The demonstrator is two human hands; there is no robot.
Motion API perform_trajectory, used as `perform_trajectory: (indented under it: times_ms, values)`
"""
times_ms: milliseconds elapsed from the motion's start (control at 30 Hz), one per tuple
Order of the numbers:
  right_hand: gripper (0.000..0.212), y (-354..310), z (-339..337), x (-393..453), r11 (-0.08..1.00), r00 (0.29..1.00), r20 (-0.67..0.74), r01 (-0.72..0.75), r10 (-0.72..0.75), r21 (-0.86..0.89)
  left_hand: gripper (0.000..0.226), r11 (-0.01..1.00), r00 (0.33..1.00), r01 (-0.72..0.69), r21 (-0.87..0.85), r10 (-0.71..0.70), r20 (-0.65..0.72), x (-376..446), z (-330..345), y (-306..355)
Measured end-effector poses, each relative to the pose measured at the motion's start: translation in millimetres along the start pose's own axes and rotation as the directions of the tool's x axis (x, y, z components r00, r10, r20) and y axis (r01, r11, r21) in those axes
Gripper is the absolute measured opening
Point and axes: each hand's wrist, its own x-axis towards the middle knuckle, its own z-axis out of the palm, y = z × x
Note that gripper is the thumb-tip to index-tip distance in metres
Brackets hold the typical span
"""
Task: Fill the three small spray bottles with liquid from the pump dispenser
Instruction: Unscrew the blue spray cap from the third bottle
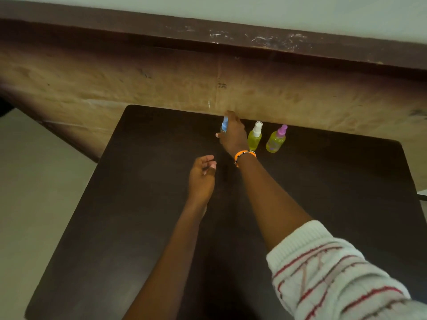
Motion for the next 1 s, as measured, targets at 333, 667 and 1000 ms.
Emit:
perform_trajectory:
  times_ms: [333,667,1000]
  values:
    - [0.041,5.7,10.1,-35.8,0.987,0.995,-0.054,-0.070,0.078,0.142,0.032,0.990,0.992,-0.122,0.064,0.124,-0.014,-0.4,-20.6,1.1]
    - [0.026,-19.9,-54.6,-154.0,0.960,0.994,-0.101,-0.017,0.047,0.280,0.032,0.950,0.932,-0.309,-0.045,0.312,0.185,-63.1,-11.7,23.3]
    - [0.024,-23.0,-107.9,-227.1,0.908,0.957,-0.237,-0.055,0.166,0.416,0.051,0.945,0.922,-0.322,-0.053,0.326,0.211,-142.1,-2.3,30.3]
